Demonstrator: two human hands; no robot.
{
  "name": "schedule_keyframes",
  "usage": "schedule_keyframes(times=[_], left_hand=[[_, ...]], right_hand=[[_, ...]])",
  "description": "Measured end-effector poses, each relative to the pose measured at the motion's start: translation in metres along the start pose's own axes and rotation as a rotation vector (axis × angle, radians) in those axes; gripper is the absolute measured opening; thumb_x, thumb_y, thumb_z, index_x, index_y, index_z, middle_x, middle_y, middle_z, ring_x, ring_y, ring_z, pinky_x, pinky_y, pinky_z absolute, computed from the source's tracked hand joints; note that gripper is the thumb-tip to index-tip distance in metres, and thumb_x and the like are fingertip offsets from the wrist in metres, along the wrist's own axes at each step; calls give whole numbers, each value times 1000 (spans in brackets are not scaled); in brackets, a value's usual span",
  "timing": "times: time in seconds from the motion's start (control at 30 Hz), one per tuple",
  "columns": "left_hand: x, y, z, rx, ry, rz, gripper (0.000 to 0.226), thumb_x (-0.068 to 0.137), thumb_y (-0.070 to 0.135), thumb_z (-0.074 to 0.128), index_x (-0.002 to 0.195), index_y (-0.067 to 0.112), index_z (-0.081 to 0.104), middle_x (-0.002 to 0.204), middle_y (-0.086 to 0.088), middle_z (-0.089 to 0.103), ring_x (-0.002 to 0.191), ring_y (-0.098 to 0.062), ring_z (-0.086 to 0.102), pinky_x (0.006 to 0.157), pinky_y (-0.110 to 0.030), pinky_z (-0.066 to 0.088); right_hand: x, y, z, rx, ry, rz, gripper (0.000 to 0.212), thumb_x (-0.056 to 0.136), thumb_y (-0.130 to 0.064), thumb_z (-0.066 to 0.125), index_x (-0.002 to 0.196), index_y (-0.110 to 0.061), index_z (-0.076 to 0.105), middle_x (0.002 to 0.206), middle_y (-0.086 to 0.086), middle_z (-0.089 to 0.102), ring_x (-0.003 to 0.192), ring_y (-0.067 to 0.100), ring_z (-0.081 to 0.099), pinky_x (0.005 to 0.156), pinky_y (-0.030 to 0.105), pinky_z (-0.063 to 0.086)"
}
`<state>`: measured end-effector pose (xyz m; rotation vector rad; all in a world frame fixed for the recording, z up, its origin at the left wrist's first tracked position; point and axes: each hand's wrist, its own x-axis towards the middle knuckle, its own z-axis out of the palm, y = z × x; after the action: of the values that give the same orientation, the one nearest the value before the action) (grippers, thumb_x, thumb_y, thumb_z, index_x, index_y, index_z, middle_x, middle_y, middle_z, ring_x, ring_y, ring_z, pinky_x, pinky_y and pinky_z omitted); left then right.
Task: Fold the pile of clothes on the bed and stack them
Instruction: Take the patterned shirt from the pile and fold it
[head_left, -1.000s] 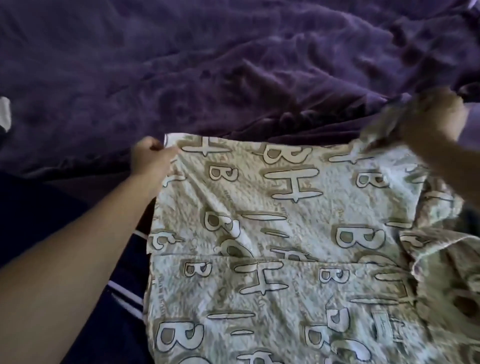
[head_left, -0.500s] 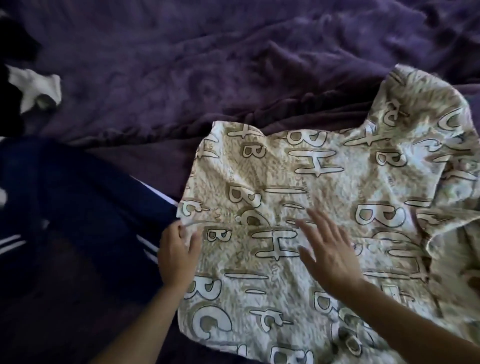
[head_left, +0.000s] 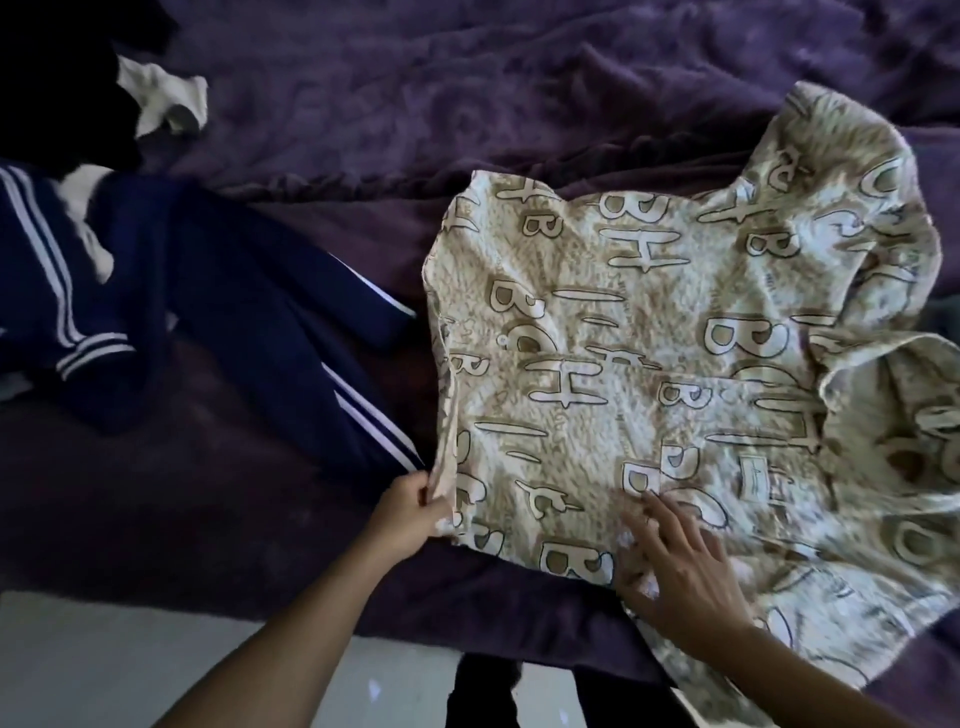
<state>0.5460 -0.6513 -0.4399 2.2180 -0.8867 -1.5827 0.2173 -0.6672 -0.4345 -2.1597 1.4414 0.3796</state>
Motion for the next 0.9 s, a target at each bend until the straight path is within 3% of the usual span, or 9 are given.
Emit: schedule_keyframes(times=[0.1,0.17,0.27,0.37,0.47,0.63,0.7,0.8,0.9], left_hand=[[-1,-11,-9,-173,312,-37,14,93,21,55,83,11,57,80,-7,65,73,-25,62,62,-39,52],[-7,-18,-16,-84,421,15,16,93,20,55,81,11,51,73,-5,58,66,-26,58,51,-34,49],[-24,-35,-23,292,405,89,13,90,18,60,86,11,51,67,-1,56,62,-25,55,55,-31,38],[-36,-37,-29,546,422,25,18,87,20,63,100,15,50,77,-7,60,77,-34,61,59,-32,38],[-39,-24,-24,679,411,138,32,85,16,60,114,19,50,106,-8,62,97,-34,61,64,-34,39],[-34,-2,28,929,134,557,28,83,22,61,110,21,59,106,2,56,104,-23,53,78,-36,45],[-35,-1,56,1111,13,610,40,82,34,63,120,25,54,114,4,52,108,-21,50,86,-37,39],[-33,-10,88,1252,-104,532,62,80,43,65,134,29,39,134,-1,41,121,-23,43,97,-41,35],[-25,-14,98,1297,-12,498,48,86,28,57,132,32,43,136,0,43,123,-22,43,100,-41,35]], right_hand=[[-22,-5,21,-44,-53,116,88,53,-56,80,132,-24,59,147,14,44,138,37,37,99,57,38],[-37,-11,31,-22,-52,203,81,60,-54,76,135,-30,54,152,11,37,142,34,28,105,55,29],[-58,-13,33,61,69,308,54,67,-30,70,121,-24,64,145,9,47,134,35,41,99,52,37],[-82,-3,27,100,144,395,49,70,-23,65,118,-26,62,141,6,50,121,34,51,95,46,37],[-106,12,26,116,210,404,71,66,-30,79,132,-25,54,140,7,51,118,36,55,96,49,39],[-132,30,41,-22,128,368,102,39,-35,89,134,-14,57,134,11,58,120,37,56,90,55,47],[-137,37,50,-48,165,386,82,46,-21,90,124,-14,65,126,8,64,116,31,61,86,54,48],[-139,49,52,-12,407,301,22,75,-18,69,96,-16,74,99,2,74,91,26,71,73,42,49],[-139,62,29,173,507,361,18,87,-25,47,85,-19,64,70,-1,66,61,30,62,59,30,41]])
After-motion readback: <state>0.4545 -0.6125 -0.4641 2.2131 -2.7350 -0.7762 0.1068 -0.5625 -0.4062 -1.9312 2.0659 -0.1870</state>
